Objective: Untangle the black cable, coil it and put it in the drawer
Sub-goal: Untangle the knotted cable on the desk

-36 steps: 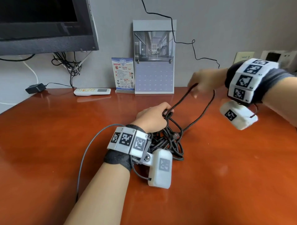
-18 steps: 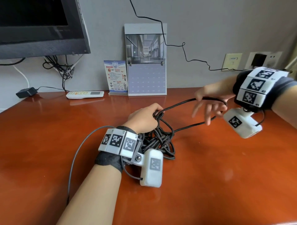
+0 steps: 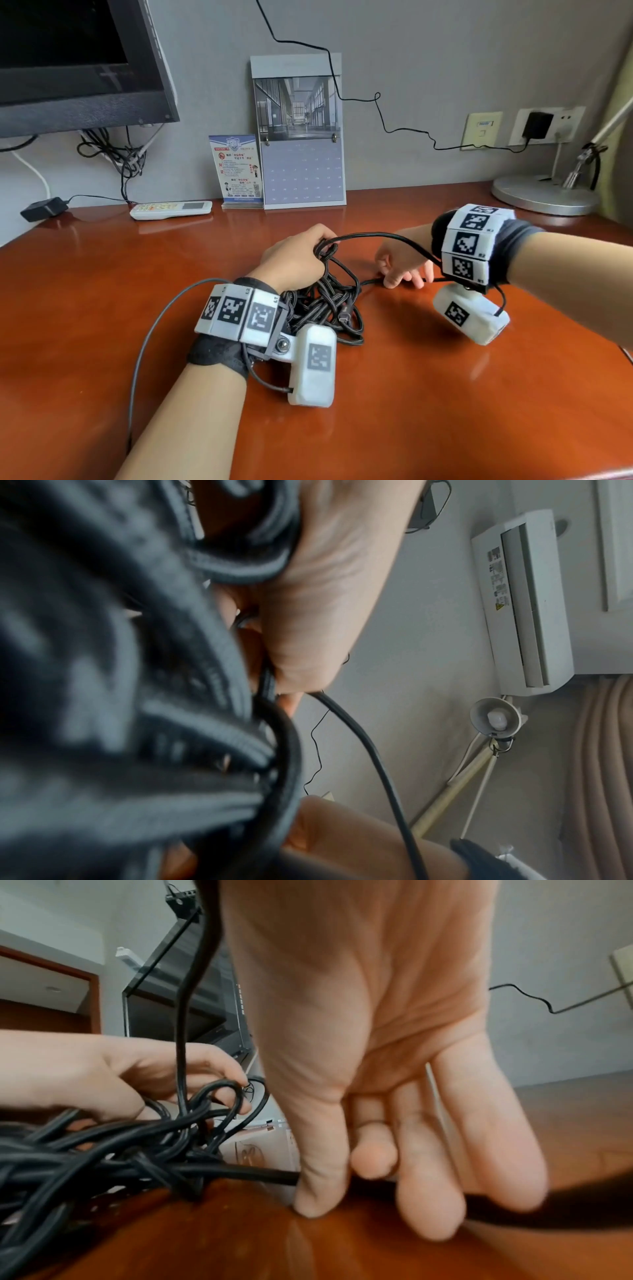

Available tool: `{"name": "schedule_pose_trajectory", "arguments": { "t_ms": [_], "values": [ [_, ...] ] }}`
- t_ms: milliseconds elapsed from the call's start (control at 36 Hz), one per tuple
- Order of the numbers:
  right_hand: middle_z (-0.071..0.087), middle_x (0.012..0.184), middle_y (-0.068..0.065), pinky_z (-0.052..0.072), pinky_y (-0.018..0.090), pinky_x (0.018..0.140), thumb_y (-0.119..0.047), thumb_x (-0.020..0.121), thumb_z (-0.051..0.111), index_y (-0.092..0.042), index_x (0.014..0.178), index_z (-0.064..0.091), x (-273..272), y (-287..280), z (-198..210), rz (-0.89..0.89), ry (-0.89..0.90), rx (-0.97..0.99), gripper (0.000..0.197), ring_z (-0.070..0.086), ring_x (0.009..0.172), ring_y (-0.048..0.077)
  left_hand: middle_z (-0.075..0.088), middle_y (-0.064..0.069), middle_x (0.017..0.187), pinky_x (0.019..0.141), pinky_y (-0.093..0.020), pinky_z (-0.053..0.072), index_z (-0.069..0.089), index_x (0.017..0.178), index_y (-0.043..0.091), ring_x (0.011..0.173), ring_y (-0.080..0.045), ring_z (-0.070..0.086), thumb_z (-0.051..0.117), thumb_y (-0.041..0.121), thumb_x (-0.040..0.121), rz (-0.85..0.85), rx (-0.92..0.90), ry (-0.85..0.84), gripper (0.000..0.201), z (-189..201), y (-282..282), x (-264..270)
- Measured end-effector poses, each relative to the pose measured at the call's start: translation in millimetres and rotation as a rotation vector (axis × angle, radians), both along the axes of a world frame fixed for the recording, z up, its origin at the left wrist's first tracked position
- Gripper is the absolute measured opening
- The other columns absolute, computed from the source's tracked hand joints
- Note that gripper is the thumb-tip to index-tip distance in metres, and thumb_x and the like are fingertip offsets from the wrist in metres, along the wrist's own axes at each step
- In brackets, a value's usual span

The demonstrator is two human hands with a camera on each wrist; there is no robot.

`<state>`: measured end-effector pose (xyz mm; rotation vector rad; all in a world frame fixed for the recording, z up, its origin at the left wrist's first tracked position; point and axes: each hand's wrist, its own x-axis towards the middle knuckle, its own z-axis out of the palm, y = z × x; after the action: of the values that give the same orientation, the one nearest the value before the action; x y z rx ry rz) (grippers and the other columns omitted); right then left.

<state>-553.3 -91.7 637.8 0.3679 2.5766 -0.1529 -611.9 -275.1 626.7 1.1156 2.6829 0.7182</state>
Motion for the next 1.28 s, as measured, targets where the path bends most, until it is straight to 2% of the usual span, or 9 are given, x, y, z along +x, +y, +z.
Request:
{"name": "schedule_pose_trajectory", "arguments": {
  "t_ms": [167, 278, 333, 500, 639, 833, 917, 1000, 1278],
  "values": [
    [0.056, 0.044, -0.002, 0.042, 0.016, 0.036, -0.019, 0.092, 0.056, -0.017, 0.076, 0.050, -0.3, 2.3, 2.2, 0.081, 0.038, 0.096, 0.017, 0.054, 0.034, 0.008, 0.060, 0.014, 0.108, 0.061, -0.028, 0.034, 0.043, 0.108, 0.047, 0.088, -0.016, 0.054, 0.036, -0.002, 0.077, 0.006, 0.000, -0.004, 0.058, -0.1, 0.2, -0.4],
    [0.058, 0.060, 0.004, 0.039, 0.017, 0.039, -0.020, 0.093, 0.048, -0.022, 0.080, 0.044, 0.6, 2.4, 9.4, 0.140, 0.045, 0.235, 0.014, 0.048, 0.028, 0.005, 0.061, 0.014, 0.107, 0.060, -0.028, 0.033, 0.043, 0.108, 0.047, 0.077, -0.013, 0.052, 0.035, -0.002, 0.076, 0.013, -0.001, -0.002, 0.059, 1.0, 0.1, -0.2],
    [0.050, 0.064, 0.001, 0.037, 0.014, 0.034, -0.018, 0.095, 0.046, -0.020, 0.087, 0.042, -1.1, 0.3, 10.8, 0.188, 0.048, 0.292, 0.009, 0.049, 0.036, 0.007, 0.061, 0.015, 0.105, 0.057, -0.027, 0.031, 0.045, 0.107, 0.047, 0.068, -0.009, 0.048, 0.034, -0.003, 0.075, 0.008, -0.003, 0.008, 0.060, 2.4, -1.2, 1.9],
    [0.050, 0.078, -0.006, 0.042, 0.029, 0.069, -0.020, 0.091, 0.042, -0.031, 0.075, 0.042, -7.9, -7.0, 9.4, 0.318, 0.138, 0.430, 0.020, 0.054, 0.081, 0.021, 0.058, 0.014, 0.113, 0.059, -0.027, 0.028, 0.049, 0.084, 0.039, 0.064, -0.006, 0.042, 0.030, -0.003, 0.072, -0.024, -0.020, 0.025, 0.048, 4.6, -2.4, 5.5],
    [0.059, 0.098, -0.006, 0.039, 0.021, 0.073, -0.021, 0.089, 0.062, -0.019, 0.109, 0.062, -7.5, -12.3, -1.7, 0.394, 0.143, -0.081, 0.020, 0.055, 0.086, 0.007, 0.061, 0.015, 0.106, 0.061, -0.028, 0.030, 0.051, 0.084, 0.038, 0.067, -0.009, 0.046, 0.036, 0.002, 0.076, -0.040, -0.003, 0.033, 0.040, 2.1, -1.5, 2.2],
    [0.057, 0.078, -0.012, 0.039, 0.018, 0.070, -0.015, 0.087, 0.065, -0.007, 0.095, 0.067, -11.5, -14.5, -5.0, 0.335, 0.276, -0.109, 0.012, 0.052, 0.076, 0.006, 0.050, 0.017, 0.073, 0.059, -0.027, 0.029, 0.054, 0.083, 0.034, 0.062, -0.006, 0.041, 0.035, -0.002, 0.074, -0.047, 0.037, 0.009, 0.042, 3.1, -3.2, 4.0],
    [0.063, 0.096, 0.007, 0.047, 0.034, 0.082, -0.012, 0.093, 0.054, -0.004, 0.103, 0.061, -16.5, -17.0, -5.1, 0.310, 0.332, 0.037, 0.015, 0.058, 0.089, 0.025, 0.049, 0.013, 0.083, 0.070, -0.031, 0.037, 0.053, 0.072, 0.036, 0.071, -0.010, 0.044, 0.033, -0.008, 0.070, -0.080, 0.084, -0.017, 0.048, 2.8, -3.7, 2.6],
    [0.063, 0.098, 0.010, 0.046, 0.033, 0.071, -0.008, 0.092, 0.047, -0.009, 0.101, 0.058, -17.5, -7.5, 3.7, 0.280, 0.427, 0.320, 0.014, 0.058, 0.084, 0.028, 0.059, 0.003, 0.096, 0.081, -0.045, 0.046, 0.054, 0.067, 0.040, 0.082, -0.023, 0.053, 0.032, -0.010, 0.064, -0.163, 0.085, -0.090, 0.055, 2.8, -4.5, 4.9],
    [0.060, 0.096, 0.020, 0.052, 0.036, 0.062, -0.007, 0.091, 0.047, 0.005, 0.112, 0.058, 2.9, 51.5, 30.8, -0.300, 0.554, 0.219, 0.026, 0.057, 0.077, 0.031, 0.047, 0.010, 0.071, 0.059, -0.028, 0.032, 0.045, 0.075, 0.031, 0.064, -0.015, 0.043, 0.034, -0.007, 0.076, 0.015, 0.050, -0.020, 0.039, -3.4, 1.4, 4.1]
  ]
}}
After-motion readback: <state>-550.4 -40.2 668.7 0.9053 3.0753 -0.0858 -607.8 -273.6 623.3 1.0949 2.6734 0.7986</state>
